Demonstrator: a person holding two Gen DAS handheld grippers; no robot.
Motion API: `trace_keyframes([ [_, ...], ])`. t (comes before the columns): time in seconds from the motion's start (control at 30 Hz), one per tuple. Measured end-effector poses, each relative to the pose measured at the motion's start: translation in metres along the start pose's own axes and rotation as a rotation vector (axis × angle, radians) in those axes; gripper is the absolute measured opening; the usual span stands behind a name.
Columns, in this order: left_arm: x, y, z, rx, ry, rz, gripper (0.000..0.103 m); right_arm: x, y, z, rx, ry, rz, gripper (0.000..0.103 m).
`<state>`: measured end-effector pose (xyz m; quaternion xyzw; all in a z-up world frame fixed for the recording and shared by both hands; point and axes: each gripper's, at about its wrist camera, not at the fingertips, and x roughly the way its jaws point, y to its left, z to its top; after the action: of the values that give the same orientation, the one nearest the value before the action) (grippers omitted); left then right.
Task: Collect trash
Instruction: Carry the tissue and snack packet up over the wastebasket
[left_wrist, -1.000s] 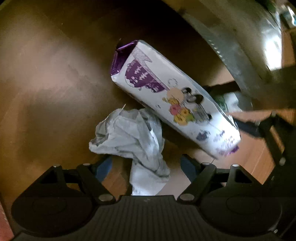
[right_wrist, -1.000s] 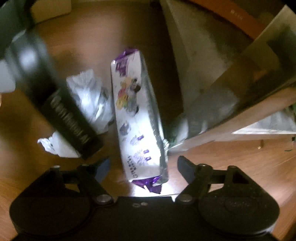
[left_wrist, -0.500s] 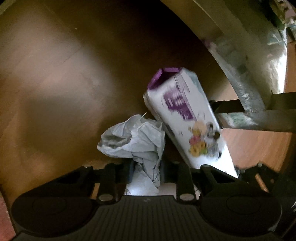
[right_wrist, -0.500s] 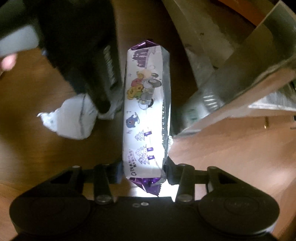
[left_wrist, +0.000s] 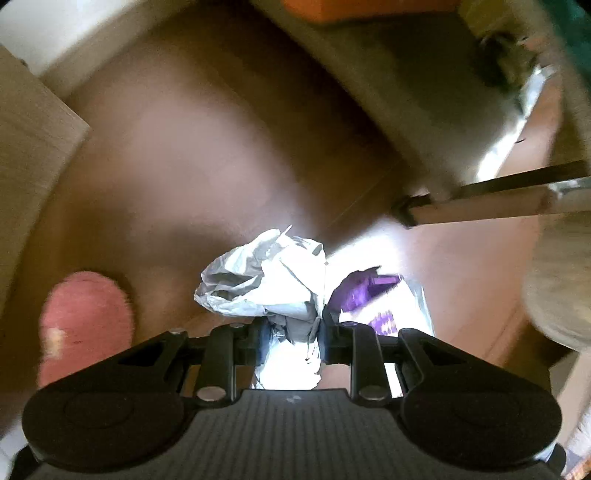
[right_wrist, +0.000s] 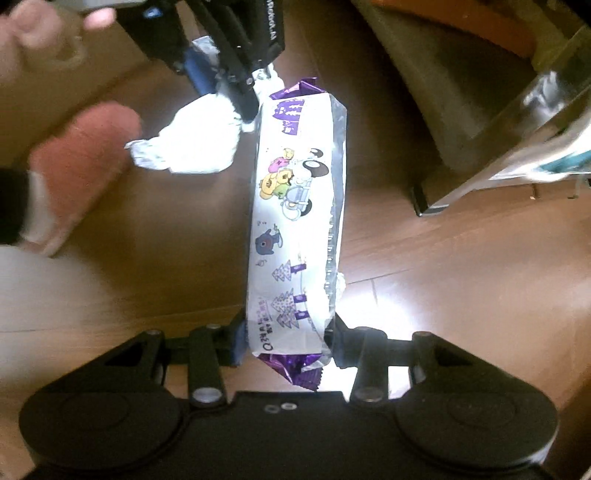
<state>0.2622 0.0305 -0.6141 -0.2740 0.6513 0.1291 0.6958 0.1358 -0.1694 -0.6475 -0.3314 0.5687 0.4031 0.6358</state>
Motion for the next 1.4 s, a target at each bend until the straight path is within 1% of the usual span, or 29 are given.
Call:
trace_keyframes([
  [0.1,-0.059,-0.009,0.002,0.038,-0.036,0.007,0.024,-0.059,0.012,0.007,0.026,-0.021,0.012,0.042],
  [0.17,-0.101,-0.009,0.005,0.066,-0.065,-0.003,0.024,-0.102,0.019,0.018,0.051,-0.043,0.008,0.042],
  [0.2,-0.123,-0.011,0.007,0.078,-0.076,-0.008,0.024,-0.115,0.010,0.020,0.063,-0.056,0.007,0.042],
  [0.33,-0.217,-0.023,0.016,0.138,-0.140,-0.024,0.024,-0.203,0.016,0.045,0.111,-0.135,-0.012,0.042],
  [0.37,-0.239,-0.029,0.018,0.150,-0.160,-0.030,0.024,-0.222,0.001,0.052,0.123,-0.153,-0.019,0.042],
  [0.47,-0.305,-0.038,0.028,0.183,-0.220,-0.052,0.024,-0.283,-0.003,0.069,0.171,-0.217,-0.037,0.042],
  [0.5,-0.324,-0.042,0.031,0.190,-0.238,-0.061,0.024,-0.295,-0.010,0.081,0.181,-0.232,-0.046,0.042],
  [0.53,-0.340,-0.046,0.033,0.197,-0.253,-0.069,0.024,-0.316,-0.011,0.086,0.196,-0.250,-0.056,0.042],
  [0.6,-0.372,-0.057,0.039,0.220,-0.282,-0.088,0.024,-0.357,-0.030,0.092,0.219,-0.279,-0.066,0.042],
  [0.7,-0.393,-0.080,0.048,0.249,-0.330,-0.117,0.024,-0.409,-0.040,0.099,0.262,-0.317,-0.084,0.042],
  [0.73,-0.409,-0.083,0.050,0.260,-0.351,-0.124,0.024,-0.422,-0.041,0.101,0.276,-0.331,-0.093,0.042],
  [0.77,-0.423,-0.087,0.053,0.269,-0.365,-0.136,0.024,-0.436,-0.052,0.110,0.288,-0.344,-0.100,0.042],
  [0.93,-0.477,-0.109,0.075,0.303,-0.457,-0.192,0.025,-0.485,-0.075,0.145,0.368,-0.419,-0.108,0.042],
  [1.07,-0.514,-0.131,0.104,0.327,-0.520,-0.246,0.025,-0.520,-0.106,0.171,0.437,-0.463,-0.113,0.042],
  [1.17,-0.529,-0.148,0.126,0.363,-0.539,-0.267,0.025,-0.528,-0.130,0.192,0.471,-0.468,-0.126,0.042],
  [1.23,-0.529,-0.163,0.143,0.387,-0.545,-0.276,0.025,-0.534,-0.145,0.208,0.499,-0.452,-0.131,0.042],
  [1.27,-0.529,-0.170,0.153,0.392,-0.540,-0.280,0.025,-0.538,-0.152,0.216,0.509,-0.439,-0.132,0.042],
  [1.3,-0.527,-0.175,0.165,0.392,-0.526,-0.292,0.025,-0.526,-0.165,0.222,0.524,-0.427,-0.133,0.042],
  [1.37,-0.522,-0.186,0.183,0.387,-0.502,-0.305,0.025,-0.521,-0.184,0.237,0.560,-0.384,-0.120,0.042],
  [1.4,-0.517,-0.192,0.193,0.390,-0.483,-0.311,0.025,-0.521,-0.184,0.240,0.579,-0.368,-0.121,0.042],
])
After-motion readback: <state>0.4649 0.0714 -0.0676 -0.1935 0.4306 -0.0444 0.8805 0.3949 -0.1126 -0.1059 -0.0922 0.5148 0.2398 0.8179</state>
